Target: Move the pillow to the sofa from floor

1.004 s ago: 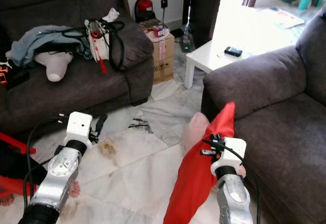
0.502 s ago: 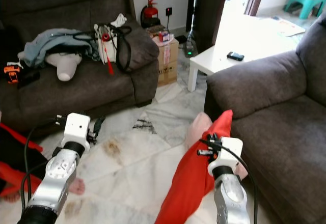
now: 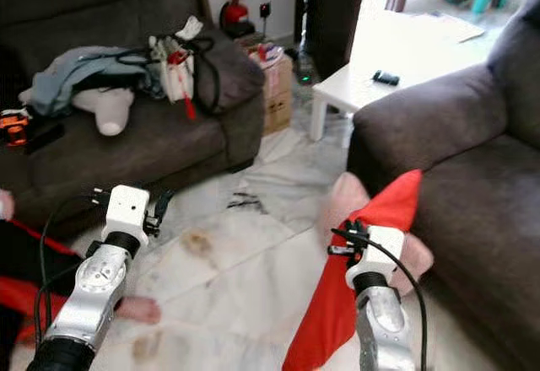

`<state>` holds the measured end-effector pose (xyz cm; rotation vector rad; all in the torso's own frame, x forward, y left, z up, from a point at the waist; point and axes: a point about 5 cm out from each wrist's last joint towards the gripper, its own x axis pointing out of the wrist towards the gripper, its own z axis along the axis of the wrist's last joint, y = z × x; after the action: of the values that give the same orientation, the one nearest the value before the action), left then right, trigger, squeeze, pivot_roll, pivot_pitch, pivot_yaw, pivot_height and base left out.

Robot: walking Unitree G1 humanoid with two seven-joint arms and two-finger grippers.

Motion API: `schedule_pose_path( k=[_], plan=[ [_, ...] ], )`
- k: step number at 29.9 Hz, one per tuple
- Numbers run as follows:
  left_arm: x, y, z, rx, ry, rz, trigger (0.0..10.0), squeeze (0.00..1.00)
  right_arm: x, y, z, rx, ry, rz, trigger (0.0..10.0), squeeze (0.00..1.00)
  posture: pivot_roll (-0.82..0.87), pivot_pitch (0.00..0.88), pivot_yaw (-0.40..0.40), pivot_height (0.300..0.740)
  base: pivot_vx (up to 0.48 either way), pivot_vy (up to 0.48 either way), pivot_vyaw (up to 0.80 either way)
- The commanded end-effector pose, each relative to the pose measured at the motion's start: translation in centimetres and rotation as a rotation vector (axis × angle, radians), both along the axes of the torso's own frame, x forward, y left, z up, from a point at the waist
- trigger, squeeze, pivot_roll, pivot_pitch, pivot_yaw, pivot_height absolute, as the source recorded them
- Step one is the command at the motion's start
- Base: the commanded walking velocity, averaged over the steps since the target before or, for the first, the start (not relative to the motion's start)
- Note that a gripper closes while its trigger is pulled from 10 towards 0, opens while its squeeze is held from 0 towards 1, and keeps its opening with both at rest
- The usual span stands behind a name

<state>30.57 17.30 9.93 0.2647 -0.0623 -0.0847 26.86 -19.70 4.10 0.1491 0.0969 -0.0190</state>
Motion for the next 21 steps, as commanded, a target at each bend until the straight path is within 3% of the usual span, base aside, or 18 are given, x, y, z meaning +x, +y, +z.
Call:
schedule_pose_path(
  k=[1,13,21],
  plan=[
    [-0.1,0.0,-0.1,0.008,0.002,-0.003,10.0,0.0,1.1,0.2,2.5,-0.023,-0.13,0.026,10.0,0.0,-0.03,0.054,0.05,0.739,0.0,0.0,0.0],
    [0.1,-0.1,-0.1,0.01,0.009,-0.009,10.0,0.0,2.6,0.4,3.2,-0.084,-0.124,0.262,10.0,0.0,-0.04,0.065,0.053,0.739,0.0,0.0,0.0],
    [0.3,-0.2,-0.1,0.007,0.015,-0.02,10.0,0.0,2.8,1.8,4.5,-0.067,-0.178,0.511,10.0,0.0,-0.04,0.063,0.057,0.739,0.0,0.0,0.0]
  ],
)
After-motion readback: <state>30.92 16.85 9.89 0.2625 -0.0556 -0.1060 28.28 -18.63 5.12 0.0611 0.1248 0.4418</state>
